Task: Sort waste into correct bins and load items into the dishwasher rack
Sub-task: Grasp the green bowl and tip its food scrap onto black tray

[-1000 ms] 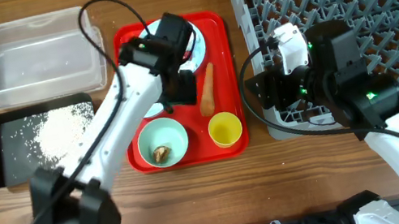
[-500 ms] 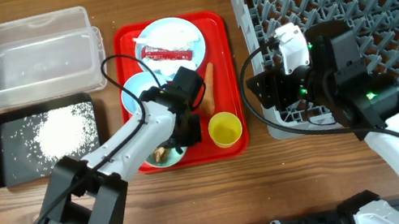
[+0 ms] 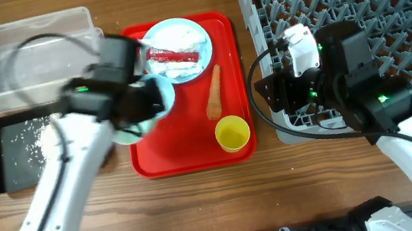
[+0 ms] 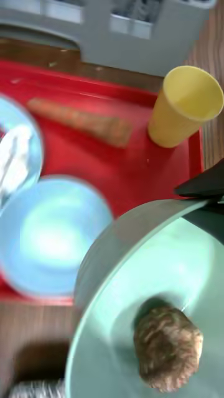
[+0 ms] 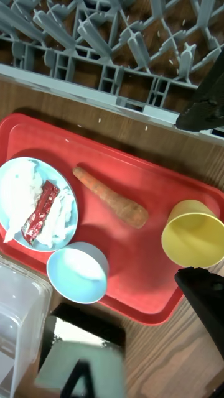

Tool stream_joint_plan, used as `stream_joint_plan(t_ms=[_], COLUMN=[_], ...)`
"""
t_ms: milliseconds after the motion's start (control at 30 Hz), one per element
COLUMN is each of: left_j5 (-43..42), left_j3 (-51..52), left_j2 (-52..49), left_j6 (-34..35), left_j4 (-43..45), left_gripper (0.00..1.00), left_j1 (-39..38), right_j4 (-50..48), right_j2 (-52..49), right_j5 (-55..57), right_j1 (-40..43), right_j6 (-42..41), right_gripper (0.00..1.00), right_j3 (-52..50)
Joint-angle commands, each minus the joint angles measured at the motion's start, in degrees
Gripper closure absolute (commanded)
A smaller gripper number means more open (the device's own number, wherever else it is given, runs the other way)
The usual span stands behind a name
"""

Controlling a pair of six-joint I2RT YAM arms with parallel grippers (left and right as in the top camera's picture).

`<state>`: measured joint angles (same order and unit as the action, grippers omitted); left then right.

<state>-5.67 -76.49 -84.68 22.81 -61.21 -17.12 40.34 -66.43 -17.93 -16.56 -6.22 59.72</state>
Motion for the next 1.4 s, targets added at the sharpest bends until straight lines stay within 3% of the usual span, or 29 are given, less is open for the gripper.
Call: stream_joint_plan(t_ms=[0,100,267,400,533,800,933,1100,1267,1367], left_j5=[-10.23,-24.13,-48.83,-69.48,-84.32,-84.56,-77.09,-75.65,-51.89,-26.82], left_j3=[-0.44,-0.42,-0.39,-0.39,-0.42,-0.42,-0.39,-0.92,-3.56,-3.3], left_j2=[-0.2,-3.23,-15.89,-24.92,-25.38,-25.38,-25.68,-23.34,-7.91,-0.26], left_j6=[-10.82,-20.17,-31.87,-34.86,-33.81,-31.39,-26.75,-26.84,-26.03,-22.18], left_j4=[-1.42,-1.33,-0.55,-0.35,-0.39,-0.31,1.84,1.64,-0.52,-6.08], left_gripper=[0.96,0.96,0.96,0.96,0.96,0.96,0.96,0.96,0.96,0.96], left_j1=[14.97,31.3,50.62,57.22,59.91,60.89,64.13,62.97,49.37,29.83], right_j4=[0.07,0.87,0.9,0.92,1.4,2.29,2.32,1.99,1.97,1.53], right_j2=[-0.24,-0.24,-0.24,-0.24,-0.39,-0.76,-0.76,-0.74,-0.74,-0.76], right_j5=[0.55,0.55,0.55,0.55,0.59,0.57,0.55,0.57,0.57,0.57], right_j1=[0.09,0.09,0.09,0.09,0.09,0.09,0.09,0.09,0.09,0.09], right_j6=[0.04,0.02,0.02,0.02,0.07,0.13,0.04,0.04,0.07,0.07], right_gripper=[0.27,0.27,0.27,0.27,0.27,0.27,0.27,0.27,0.27,0.27], right_j3=[0.92,0.92,0.92,0.92,0.92,0.92,0.92,0.92,0.92,0.92])
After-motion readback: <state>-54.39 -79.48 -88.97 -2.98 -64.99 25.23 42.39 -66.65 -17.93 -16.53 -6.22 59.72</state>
